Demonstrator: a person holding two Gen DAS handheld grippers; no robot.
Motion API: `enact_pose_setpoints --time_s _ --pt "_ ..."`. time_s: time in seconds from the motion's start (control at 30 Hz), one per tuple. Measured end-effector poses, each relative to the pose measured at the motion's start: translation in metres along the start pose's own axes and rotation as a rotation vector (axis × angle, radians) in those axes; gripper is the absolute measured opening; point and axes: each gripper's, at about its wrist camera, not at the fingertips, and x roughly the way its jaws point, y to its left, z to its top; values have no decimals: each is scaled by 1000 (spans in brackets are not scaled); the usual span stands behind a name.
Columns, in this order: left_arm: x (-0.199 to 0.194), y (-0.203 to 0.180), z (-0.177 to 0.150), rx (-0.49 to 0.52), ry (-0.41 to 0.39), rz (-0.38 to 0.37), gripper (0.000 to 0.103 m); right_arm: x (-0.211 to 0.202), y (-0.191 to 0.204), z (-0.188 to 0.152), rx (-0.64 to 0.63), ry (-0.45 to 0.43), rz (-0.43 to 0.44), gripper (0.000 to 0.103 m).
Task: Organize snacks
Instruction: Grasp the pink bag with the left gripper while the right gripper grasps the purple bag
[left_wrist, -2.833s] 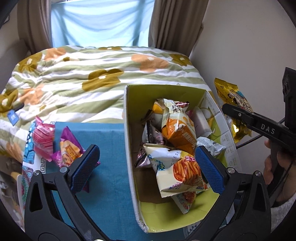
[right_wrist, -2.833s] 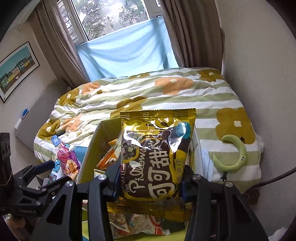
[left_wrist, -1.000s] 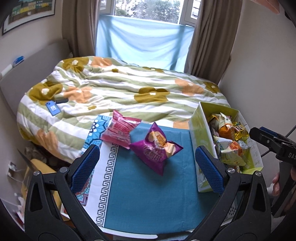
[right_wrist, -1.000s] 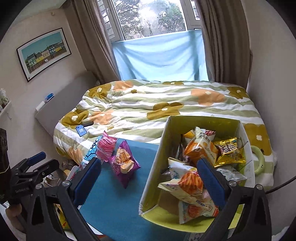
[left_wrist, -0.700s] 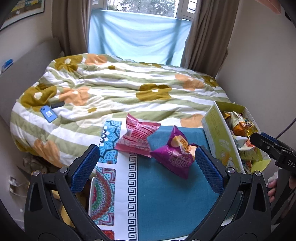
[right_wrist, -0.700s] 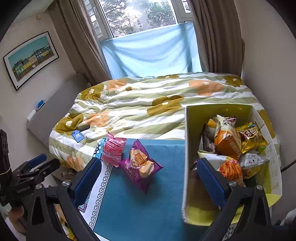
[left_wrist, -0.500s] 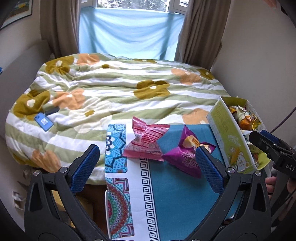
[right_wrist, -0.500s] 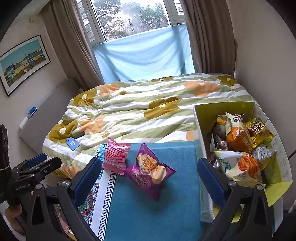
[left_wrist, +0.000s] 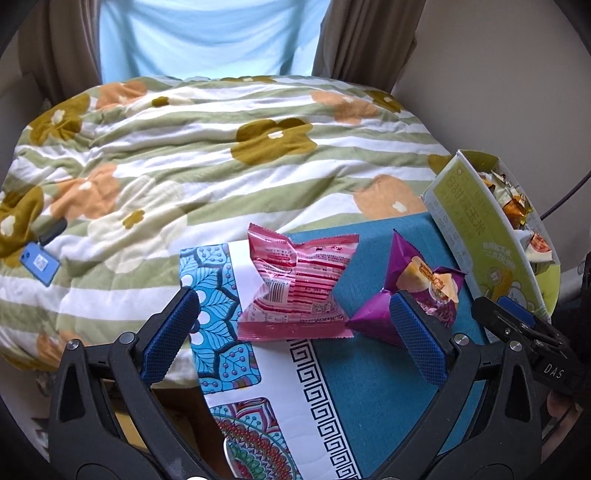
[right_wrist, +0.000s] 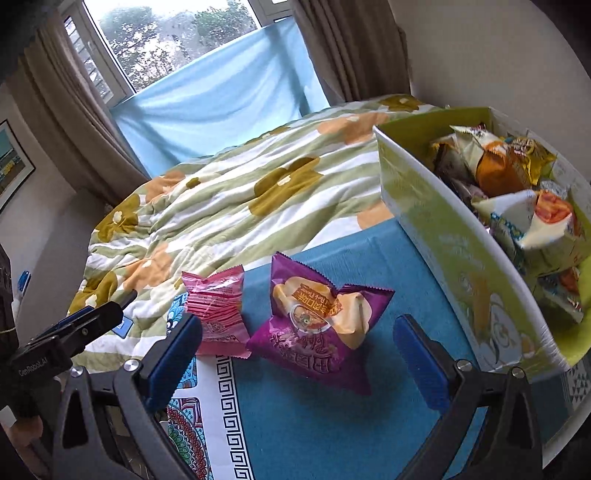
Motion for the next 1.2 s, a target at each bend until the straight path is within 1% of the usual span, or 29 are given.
enact_pose_setpoints --time_s 0.13,0.2,0.33,0.5,0.63,0.67,0.73,0.77,0.87,1.0,1.1,1.17,1.2 --pt "38 6 -1 2 45 -29 102 21 -11 -8 58 32 -27 103" --pt "56 9 -3 2 72 -39 102 33 -14 -11 73 70 -17 103" --pt "86 14 -6 -3 116 -47 102 51 -13 -13 59 100 -29 103" --pt "107 21 -7 -23 146 -35 102 69 -16 -11 68 125 -24 103" --pt "117 25 -6 -43 159 -52 102 80 -20 -11 108 140 -11 103" --pt "119 24 -6 -43 162 -57 100 82 -22 -11 118 141 -2 103" --pt "124 22 -6 -38 177 -74 87 86 -21 -11 124 141 3 103" --pt "126 21 -7 -38 188 -93 78 86 -21 -11 122 141 5 103" --pt "126 14 -7 -6 183 -78 73 88 -19 -10 116 140 7 103" --pt "122 12 -9 -3 184 -69 71 92 -18 -10 115 148 4 103" --pt "118 17 -12 -27 184 -61 70 95 -18 -13 117 164 5 98" --pt "116 20 -14 -41 185 -60 70 98 -18 -14 121 175 5 96" --pt "115 21 -16 -42 185 -59 70 98 -19 -15 124 176 9 93"
